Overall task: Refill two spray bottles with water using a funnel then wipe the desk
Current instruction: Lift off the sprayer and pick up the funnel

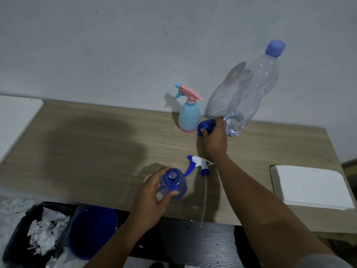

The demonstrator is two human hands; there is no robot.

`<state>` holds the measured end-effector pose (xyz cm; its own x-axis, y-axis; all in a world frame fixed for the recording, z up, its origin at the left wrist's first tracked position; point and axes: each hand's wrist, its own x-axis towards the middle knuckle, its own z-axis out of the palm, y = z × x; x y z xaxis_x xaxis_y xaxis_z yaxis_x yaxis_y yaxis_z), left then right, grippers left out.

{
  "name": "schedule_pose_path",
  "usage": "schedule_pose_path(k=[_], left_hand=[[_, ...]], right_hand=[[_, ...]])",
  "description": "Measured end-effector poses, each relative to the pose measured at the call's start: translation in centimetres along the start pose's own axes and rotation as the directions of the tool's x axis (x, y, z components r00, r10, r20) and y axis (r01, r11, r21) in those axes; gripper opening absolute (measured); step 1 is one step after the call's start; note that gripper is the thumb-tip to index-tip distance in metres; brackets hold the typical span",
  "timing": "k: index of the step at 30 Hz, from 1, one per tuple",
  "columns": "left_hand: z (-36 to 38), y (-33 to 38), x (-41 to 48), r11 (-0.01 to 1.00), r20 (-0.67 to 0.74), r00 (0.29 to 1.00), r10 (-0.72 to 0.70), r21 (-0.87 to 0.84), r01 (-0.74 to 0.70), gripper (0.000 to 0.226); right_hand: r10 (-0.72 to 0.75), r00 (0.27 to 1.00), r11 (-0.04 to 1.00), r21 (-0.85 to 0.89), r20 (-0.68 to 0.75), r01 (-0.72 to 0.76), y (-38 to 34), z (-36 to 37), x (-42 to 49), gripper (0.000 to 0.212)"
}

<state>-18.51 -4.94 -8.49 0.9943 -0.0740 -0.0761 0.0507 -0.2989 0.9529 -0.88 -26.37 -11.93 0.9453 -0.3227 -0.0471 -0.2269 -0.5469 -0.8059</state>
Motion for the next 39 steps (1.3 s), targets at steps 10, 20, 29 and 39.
schedule_pose_path(k=[10, 20, 29, 39], left_hand=[[0.1, 0.5, 0.0, 1.0, 0.0, 1.0, 0.004, 0.012, -0.004, 0.061], [0.1, 1.6, -0.1, 0.992, -0.034, 0.999, 0.026, 0.126, -0.022, 0.063], [0.0, 1.6, 0.0, 0.985, -0.027, 1.0, 0.004, 0.174, 0.001, 0.06], [-0.1, 2.7, -0.6, 0.998, 0.032, 0.999, 0.01, 0.065, -0.012, 0.054]], right_hand=[[0.052, 0.998, 0.998, -0.042, 0.037, -0.05, 3.6, -3.1, -3.5, 0.048], [0.077, 0.996, 0.994, -0.074, -0.036, -0.08, 7.5, -8.2, -9.9, 0.056], [-0.018, 1.0, 1.0, 0.003, -0.002, 0.018, 8.5, -7.5, -18.0, 0.059], [-0.052, 0.992, 0.918, 0.385, -0.114, 0.093, 0.3, -7.4, -20.7, 0.064]])
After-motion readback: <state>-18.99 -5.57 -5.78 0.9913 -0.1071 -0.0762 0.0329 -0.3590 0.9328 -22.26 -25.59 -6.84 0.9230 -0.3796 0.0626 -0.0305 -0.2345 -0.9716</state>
